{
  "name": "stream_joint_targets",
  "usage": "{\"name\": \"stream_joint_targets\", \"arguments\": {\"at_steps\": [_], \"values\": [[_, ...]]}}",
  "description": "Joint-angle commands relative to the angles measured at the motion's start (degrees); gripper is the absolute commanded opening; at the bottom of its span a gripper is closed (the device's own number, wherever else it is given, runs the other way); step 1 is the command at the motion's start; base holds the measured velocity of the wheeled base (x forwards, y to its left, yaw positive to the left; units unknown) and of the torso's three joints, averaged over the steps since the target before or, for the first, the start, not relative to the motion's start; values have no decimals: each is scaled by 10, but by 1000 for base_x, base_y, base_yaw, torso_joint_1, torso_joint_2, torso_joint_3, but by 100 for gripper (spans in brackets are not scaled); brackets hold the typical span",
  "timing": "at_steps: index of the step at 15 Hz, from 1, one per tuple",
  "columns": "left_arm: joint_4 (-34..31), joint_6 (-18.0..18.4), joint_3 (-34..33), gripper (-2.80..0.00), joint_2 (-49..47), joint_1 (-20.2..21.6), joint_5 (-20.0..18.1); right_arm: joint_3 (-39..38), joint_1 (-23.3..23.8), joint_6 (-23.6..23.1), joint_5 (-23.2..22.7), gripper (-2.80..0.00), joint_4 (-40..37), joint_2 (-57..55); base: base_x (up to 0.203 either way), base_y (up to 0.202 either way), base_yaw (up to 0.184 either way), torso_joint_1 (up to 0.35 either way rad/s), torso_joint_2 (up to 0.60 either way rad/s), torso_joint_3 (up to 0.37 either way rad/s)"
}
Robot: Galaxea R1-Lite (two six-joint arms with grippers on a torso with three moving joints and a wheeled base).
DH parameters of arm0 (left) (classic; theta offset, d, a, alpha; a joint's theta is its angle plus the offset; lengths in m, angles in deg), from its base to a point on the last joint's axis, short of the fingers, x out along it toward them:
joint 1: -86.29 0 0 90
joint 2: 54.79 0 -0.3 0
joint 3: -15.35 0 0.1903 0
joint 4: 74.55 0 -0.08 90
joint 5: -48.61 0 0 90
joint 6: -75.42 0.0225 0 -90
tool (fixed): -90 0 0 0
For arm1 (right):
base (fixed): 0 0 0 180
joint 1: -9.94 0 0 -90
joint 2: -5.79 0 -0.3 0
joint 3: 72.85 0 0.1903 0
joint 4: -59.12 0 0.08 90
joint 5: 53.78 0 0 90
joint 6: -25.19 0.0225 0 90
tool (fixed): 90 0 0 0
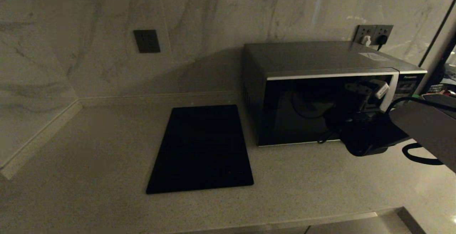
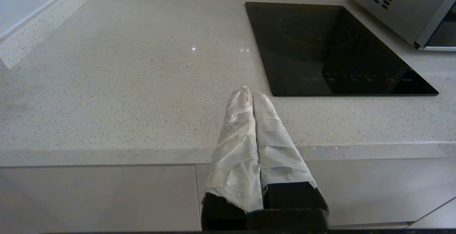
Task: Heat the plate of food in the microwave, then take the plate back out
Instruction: Open the microwave oven
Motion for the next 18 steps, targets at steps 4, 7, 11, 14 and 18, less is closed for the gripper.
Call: {"name": "stream_joint_targets", "arguments": {"at_steps": [4, 7, 11, 14, 18], "values": [[0, 0, 0, -280, -1, 0, 0, 3, 4, -1, 4, 0, 4, -5, 0, 0, 0, 0, 0, 0], [0, 0, 0, -280, -1, 0, 0, 3, 3, -2, 4, 0, 4, -5, 0, 0, 0, 0, 0, 0], [0, 0, 0, -280, -1, 0, 0, 3, -1, -2, 4, 0, 4, -5, 0, 0, 0, 0, 0, 0], [0, 0, 0, -280, -1, 0, 0, 4, -2, -7, 4, -280, 4, -4, 0, 0, 0, 0, 0, 0], [0, 0, 0, -280, -1, 0, 0, 4, -4, -13, 4, -280, 5, -5, 0, 0, 0, 0, 0, 0]]}}
